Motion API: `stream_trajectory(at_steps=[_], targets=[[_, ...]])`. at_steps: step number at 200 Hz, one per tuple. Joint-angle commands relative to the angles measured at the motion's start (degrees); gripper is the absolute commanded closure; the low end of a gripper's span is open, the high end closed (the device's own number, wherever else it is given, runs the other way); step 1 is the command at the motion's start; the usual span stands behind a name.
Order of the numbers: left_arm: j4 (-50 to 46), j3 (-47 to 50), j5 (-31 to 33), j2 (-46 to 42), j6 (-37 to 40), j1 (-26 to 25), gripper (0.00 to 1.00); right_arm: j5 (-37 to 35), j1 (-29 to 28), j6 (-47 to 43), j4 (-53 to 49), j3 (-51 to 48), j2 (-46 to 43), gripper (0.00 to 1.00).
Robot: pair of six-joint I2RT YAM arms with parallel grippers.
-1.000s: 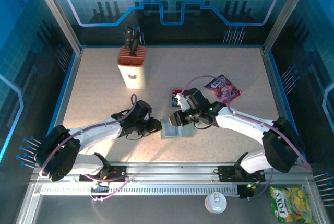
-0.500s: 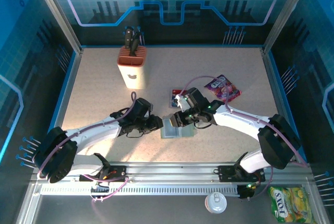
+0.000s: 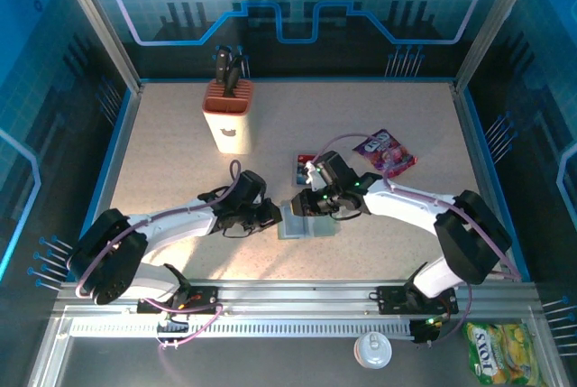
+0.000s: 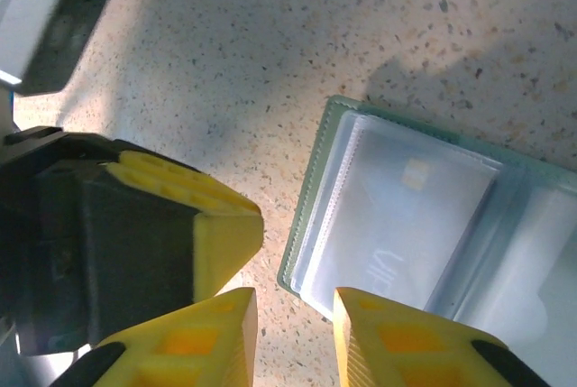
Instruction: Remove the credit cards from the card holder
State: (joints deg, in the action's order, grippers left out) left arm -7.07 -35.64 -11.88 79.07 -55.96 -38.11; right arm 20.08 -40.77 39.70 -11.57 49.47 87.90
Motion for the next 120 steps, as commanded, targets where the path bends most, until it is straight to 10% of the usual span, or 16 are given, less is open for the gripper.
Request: stream_trajectory(at_steps=[1,120], targets=[[1.5,-0.4,-0.5,0.7,-1.6,-0.5,0.9,2.9,0.9,4.1,1.7,-0.9,2.0,0.71],[7.6,2.0,-3.0,3.8,-2.4,-0.5,1.0,3.3,1.8,1.4,-1.4,0.5,2.8,0.71]])
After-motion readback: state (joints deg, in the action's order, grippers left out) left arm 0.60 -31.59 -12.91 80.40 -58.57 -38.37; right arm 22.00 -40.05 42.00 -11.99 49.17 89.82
